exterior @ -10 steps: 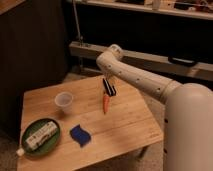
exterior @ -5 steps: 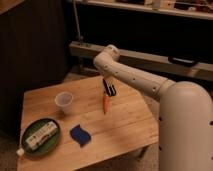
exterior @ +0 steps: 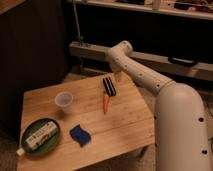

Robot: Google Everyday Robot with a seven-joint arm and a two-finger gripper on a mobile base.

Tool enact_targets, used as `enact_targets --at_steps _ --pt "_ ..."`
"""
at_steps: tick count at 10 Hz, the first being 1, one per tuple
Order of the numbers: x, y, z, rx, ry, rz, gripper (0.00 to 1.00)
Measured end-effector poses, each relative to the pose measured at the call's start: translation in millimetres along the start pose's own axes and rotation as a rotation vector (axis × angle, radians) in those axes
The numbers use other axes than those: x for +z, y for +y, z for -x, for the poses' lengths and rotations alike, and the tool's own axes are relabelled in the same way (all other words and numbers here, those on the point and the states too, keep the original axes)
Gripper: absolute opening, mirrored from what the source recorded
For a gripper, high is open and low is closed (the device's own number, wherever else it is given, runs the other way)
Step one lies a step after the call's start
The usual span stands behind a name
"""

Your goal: Push the eraser across the table

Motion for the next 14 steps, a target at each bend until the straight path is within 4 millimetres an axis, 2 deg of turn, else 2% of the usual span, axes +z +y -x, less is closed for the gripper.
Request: enact_targets --at_steps 2,3,5,7,9,12,14 --pt "4 -13 19 0.031 0.021 0.026 0.33" --pt "14 -22 20 0.043 0.040 0.045 0.20" --pt "32 -28 16 0.072 0.077 0.089 0.04" --pt "53 -33 24 0.144 0.137 0.155 0.00" --pt "71 -27 18 0.161 0.164 0.162 0.00" --pt "88 -11 18 0.189 0.172 0.079 0.00" --pt "93 -2 6 0.205 0.191 -0.009 0.00"
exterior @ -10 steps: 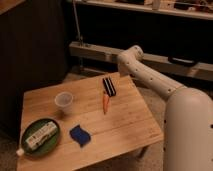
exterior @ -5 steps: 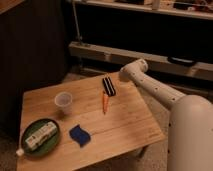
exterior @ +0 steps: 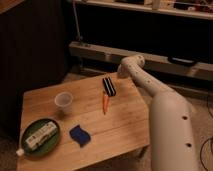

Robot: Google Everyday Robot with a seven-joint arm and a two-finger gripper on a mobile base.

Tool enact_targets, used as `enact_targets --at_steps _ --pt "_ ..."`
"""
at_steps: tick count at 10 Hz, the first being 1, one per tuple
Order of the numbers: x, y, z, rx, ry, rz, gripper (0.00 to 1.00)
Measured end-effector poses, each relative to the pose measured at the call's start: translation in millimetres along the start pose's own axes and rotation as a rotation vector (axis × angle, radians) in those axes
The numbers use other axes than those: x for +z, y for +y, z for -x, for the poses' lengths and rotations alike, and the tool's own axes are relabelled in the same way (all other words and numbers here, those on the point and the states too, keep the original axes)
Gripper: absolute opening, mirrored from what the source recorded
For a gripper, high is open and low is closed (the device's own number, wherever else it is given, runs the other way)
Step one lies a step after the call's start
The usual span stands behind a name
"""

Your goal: Push the eraser across the table

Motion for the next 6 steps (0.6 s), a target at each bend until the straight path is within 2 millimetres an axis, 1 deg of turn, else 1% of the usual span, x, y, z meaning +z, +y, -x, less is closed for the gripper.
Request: enact_targets --at_steps 1,6 --pt "-1 -1 5 0.008 -0.001 -0.017 0.00" --pt "-8 -20 7 -0.015 0.016 -0.035 0.00"
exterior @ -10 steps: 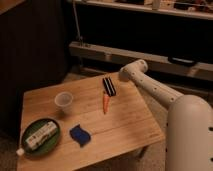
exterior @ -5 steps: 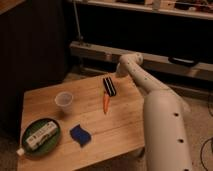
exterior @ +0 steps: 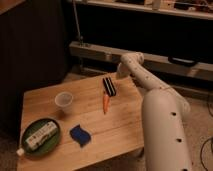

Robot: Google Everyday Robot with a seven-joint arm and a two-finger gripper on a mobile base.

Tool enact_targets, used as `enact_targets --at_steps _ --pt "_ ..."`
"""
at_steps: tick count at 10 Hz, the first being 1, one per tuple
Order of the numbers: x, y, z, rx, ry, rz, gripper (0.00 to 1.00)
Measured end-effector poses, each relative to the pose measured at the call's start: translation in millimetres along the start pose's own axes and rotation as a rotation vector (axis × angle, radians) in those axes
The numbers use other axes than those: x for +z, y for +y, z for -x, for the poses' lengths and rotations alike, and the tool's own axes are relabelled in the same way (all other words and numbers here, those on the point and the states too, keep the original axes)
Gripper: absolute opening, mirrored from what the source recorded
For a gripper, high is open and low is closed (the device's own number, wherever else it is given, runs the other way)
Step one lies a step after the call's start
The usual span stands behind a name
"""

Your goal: Push the eraser across the table

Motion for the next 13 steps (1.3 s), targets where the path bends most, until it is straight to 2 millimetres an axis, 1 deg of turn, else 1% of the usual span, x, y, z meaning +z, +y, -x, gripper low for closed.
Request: enact_targets --at_steps 1,4,5,7,8,9,10,12,13 --pt "-1 -2 -1 -0.009 -0.001 -0.004 0.00" --pt "9 -21 -3 -0.035 -0.006 -0.038 0.00" --pt "15 -29 -5 -0.045 -0.008 -0.052 0.00" --pt "23 -38 -2 -0.055 -0.019 -0.064 0.00" --pt "27 -41 -1 -0.059 -0.025 -0.070 0.00" --pt "34 -43 -4 -0.068 -0.030 -0.074 0.00" --pt "36 -44 -8 -0.074 -0.025 -0.076 0.00" --pt "35 -43 -4 -0.074 -0.031 -0.074 0.00" --pt "36 -43 -5 -0.076 -0.029 -0.075 0.00"
